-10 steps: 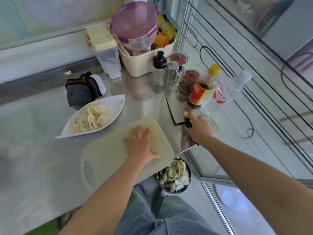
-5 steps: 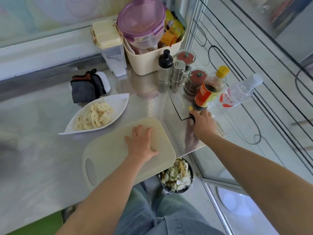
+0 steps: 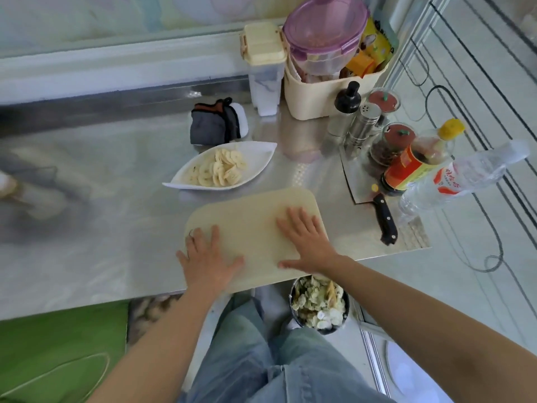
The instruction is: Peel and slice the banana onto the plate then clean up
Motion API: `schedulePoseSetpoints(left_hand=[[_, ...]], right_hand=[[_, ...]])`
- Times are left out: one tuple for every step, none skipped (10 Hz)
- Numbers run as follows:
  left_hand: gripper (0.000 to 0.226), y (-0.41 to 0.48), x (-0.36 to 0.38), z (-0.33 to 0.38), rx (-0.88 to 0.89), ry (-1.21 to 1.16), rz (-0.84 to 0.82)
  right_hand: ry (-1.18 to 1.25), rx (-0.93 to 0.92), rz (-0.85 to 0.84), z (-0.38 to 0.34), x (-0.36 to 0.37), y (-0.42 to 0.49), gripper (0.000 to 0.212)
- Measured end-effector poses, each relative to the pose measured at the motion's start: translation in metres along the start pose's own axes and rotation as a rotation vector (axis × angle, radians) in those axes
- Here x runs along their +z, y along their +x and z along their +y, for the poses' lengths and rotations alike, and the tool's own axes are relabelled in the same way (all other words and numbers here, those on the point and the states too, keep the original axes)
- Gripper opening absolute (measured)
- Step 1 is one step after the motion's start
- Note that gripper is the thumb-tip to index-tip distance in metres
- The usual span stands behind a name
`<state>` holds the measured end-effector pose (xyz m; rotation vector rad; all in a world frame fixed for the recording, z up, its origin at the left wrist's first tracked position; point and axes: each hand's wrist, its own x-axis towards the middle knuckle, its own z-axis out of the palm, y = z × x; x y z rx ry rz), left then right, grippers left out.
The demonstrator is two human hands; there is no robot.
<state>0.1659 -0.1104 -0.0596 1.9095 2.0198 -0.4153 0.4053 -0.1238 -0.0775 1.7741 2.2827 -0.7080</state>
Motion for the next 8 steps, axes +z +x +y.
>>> schedulePoseSetpoints(left_hand=[[0.099,0.004,0.002,-0.011,-0.031,-0.059,-0.001],[0.102,0.012,-0.001,-0.021,-0.051,-0.092,-0.041],[0.103,0.016,-0.003,-0.033,-0.057,-0.077,-0.056],[0.101,0.017,-0.003,-0.039,-0.053,-0.095,-0.047],[0.102,0.017,-0.003,-0.041,-0.049,-0.107,-0.069],[0.099,0.021,-0.008,-0.042,-0.032,-0.069,-0.078],[0.086,0.021,-0.019,-0.039,-0.015,-0.013,-0.062],[0.067,0.025,-0.040,-0.034,0.025,-0.003,0.019]], right_hand=[[-0.010,0.008,-0.004,-0.013,-0.003,0.010,0.106],[0.006,0.026,-0.004,-0.027,-0.005,0.017,0.106],[0.012,0.032,-0.002,-0.038,-0.004,0.021,0.106],[0.017,0.034,-0.001,-0.043,-0.003,0.023,0.107],[0.029,0.033,0.018,-0.042,0.000,0.023,0.107],[0.041,0.040,0.017,-0.040,-0.003,0.024,0.104],[0.109,0.057,0.054,-0.044,-0.013,0.023,0.088],[0.310,0.054,0.246,-0.044,-0.036,0.020,0.053]])
